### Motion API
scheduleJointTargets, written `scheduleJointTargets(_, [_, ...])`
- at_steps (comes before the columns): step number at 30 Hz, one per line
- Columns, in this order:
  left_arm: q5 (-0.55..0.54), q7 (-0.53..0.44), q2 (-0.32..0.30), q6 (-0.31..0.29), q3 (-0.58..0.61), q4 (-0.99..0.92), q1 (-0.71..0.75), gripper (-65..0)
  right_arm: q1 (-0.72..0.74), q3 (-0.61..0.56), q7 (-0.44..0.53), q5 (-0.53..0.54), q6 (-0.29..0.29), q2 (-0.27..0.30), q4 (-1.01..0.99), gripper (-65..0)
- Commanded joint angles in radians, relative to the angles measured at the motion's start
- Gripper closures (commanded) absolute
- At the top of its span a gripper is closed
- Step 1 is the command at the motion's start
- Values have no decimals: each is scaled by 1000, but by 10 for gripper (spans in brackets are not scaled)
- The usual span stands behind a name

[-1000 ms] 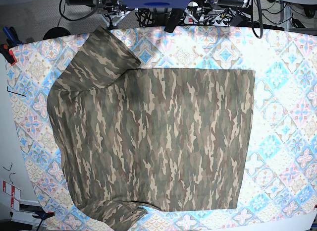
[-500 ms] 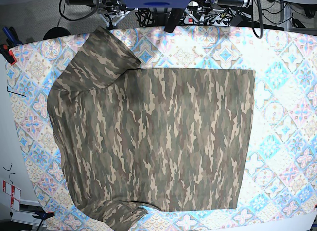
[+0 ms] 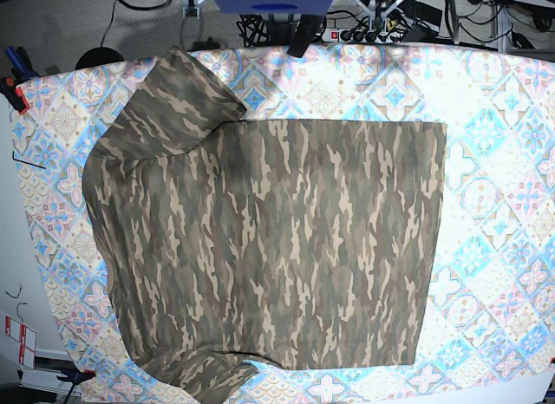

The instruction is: Fold the T-shirt properly

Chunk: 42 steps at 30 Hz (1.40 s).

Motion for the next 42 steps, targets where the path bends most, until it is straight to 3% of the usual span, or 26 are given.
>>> scheduleJointTargets(1, [0, -55, -1, 0, -3, 1, 12, 0, -8, 26, 35, 2, -3, -1, 1, 0])
scheduleJointTargets(8, [-1, -336, -20, 0, -4, -2, 91, 0, -67, 109, 184, 2, -3, -1, 1, 0])
scheduleJointTargets(15, [-1, -695, -21, 3, -4, -2, 184, -1, -157, 107, 464, 0, -3, -5, 1, 0])
scheduleJointTargets(21, [-1, -905, -21, 3, -6, -1, 242, -1, -214, 105, 624, 0, -3, -7, 1, 0])
scheduleJointTargets(30, [-47, -904, -23, 3, -6, 87, 267, -1, -301, 102, 948, -4, -3, -24, 1, 0])
scheduleJointTargets(34, [-84, -904, -23, 3, -6, 263, 347, -1, -337, 98, 1083, -6, -3, -27, 1, 0])
scheduleJointTargets(42, [-123, -899, -23, 3, -6, 802, 566, -2, -355, -14, 1080, -6, -3, -27, 2, 0])
